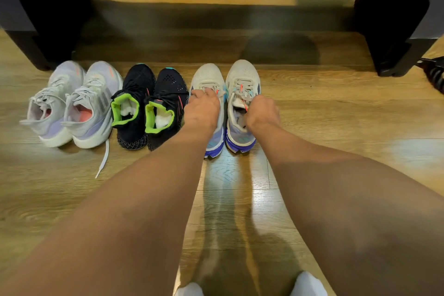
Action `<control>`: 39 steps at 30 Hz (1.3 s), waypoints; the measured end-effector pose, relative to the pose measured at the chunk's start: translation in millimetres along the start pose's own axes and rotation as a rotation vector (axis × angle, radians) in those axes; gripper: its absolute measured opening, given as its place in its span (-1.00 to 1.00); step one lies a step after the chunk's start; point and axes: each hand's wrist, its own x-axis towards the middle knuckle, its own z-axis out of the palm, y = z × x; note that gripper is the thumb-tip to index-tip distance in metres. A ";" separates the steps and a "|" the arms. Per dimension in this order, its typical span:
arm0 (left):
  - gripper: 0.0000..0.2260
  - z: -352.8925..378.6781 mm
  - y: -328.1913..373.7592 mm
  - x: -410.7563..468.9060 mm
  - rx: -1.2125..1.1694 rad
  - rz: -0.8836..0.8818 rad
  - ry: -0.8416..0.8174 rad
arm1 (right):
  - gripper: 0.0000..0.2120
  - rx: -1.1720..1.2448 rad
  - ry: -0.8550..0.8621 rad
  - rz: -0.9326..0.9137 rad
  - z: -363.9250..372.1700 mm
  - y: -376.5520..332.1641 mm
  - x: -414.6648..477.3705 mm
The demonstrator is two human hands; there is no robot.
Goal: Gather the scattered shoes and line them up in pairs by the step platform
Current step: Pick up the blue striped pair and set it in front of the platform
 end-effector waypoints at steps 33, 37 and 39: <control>-0.49 -242.0 -53.2 -170.9 -0.207 -0.028 -0.010 | -0.46 -0.404 -0.149 -0.501 -220.5 -104.2 -178.4; -0.48 -380.4 -91.9 -255.2 -0.194 -0.065 0.000 | -0.44 -0.487 -0.160 -0.627 -338.9 -157.0 -256.6; -0.45 -459.1 -111.5 -303.3 -0.198 -0.108 0.024 | -0.41 -0.507 -0.135 -0.722 -411.0 -196.3 -301.0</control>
